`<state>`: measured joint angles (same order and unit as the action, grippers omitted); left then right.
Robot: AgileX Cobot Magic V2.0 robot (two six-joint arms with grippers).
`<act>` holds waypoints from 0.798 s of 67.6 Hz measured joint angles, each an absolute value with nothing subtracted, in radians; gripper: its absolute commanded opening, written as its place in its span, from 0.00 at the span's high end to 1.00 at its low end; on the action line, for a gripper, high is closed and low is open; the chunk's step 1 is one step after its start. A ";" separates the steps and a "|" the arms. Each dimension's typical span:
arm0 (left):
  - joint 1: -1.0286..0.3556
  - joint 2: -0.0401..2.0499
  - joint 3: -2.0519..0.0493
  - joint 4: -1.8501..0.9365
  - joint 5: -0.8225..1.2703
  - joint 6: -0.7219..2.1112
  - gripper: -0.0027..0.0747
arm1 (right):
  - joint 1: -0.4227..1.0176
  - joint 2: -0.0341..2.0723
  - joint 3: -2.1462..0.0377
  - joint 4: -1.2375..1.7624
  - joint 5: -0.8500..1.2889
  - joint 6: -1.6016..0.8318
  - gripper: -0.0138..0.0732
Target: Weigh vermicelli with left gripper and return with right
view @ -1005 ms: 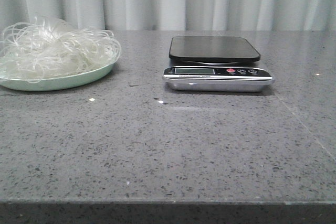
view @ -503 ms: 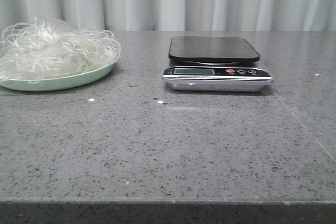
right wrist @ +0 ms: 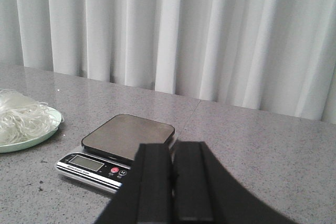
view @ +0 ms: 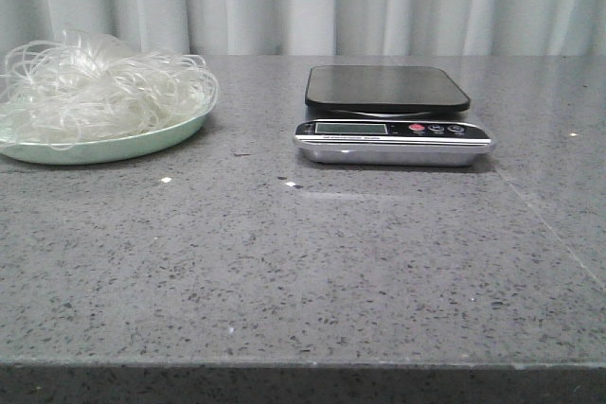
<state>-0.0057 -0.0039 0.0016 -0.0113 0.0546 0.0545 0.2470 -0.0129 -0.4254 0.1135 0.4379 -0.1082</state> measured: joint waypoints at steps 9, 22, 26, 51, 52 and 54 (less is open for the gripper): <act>-0.002 -0.004 0.002 -0.013 0.055 0.054 0.79 | 0.247 -0.013 -0.425 0.113 0.438 -0.108 0.68; -0.002 -0.004 0.002 -0.013 0.055 0.054 0.79 | 0.247 -0.013 -0.425 0.113 0.438 -0.108 0.68; -0.002 -0.004 0.002 -0.013 0.055 0.054 0.79 | 0.247 -0.013 -0.425 0.113 0.438 -0.108 0.68; -0.002 -0.004 0.002 -0.013 0.055 0.054 0.79 | 0.244 -0.013 -0.423 0.110 0.438 -0.108 0.68; -0.002 -0.004 0.002 -0.013 0.055 0.054 0.79 | 0.237 -0.013 -0.421 0.105 0.436 -0.108 0.68; -0.002 -0.004 0.002 -0.013 0.055 0.054 0.79 | 0.226 -0.013 -0.416 0.097 0.430 -0.108 0.68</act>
